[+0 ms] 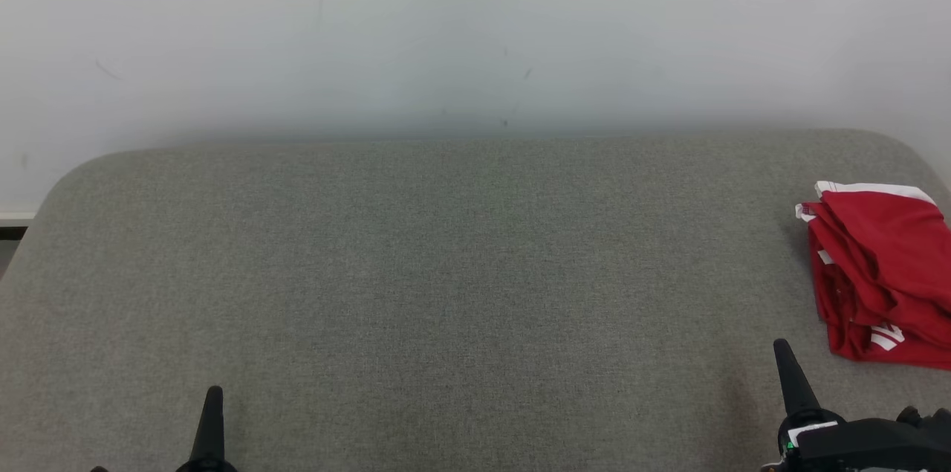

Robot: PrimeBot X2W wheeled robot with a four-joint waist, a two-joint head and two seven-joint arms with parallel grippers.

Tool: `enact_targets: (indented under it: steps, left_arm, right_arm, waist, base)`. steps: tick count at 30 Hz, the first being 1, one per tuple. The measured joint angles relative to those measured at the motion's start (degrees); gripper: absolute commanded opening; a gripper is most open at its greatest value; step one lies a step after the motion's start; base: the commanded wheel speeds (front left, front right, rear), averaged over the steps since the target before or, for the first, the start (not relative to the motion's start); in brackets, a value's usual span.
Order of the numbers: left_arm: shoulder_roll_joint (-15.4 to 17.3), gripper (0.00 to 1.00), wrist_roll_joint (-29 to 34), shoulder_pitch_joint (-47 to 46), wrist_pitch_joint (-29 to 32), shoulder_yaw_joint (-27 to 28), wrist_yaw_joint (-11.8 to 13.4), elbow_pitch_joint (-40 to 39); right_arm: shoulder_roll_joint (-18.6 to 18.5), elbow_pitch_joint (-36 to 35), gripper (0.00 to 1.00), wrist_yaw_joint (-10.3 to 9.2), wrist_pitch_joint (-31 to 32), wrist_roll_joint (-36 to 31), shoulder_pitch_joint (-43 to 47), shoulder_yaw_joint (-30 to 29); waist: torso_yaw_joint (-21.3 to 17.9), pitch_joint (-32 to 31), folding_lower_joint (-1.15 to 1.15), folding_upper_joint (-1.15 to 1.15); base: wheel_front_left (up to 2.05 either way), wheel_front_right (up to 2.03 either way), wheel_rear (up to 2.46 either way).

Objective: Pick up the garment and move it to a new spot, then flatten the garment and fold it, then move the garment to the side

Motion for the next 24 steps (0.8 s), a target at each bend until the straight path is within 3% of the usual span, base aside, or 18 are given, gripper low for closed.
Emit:
enact_targets:
  steps: [24]
  left_arm:
    - [0.0, 0.00, -11.8, -2.4, 3.3, 0.5, -0.4, 0.4]
  right_arm:
    - [0.0, 0.0, 0.00, 0.00, 2.0, 13.0, -2.1, -0.4]
  waist:
    - [-0.3, 0.7, 0.00, 0.00]
  base:
    - [0.00, 0.00, 0.00]
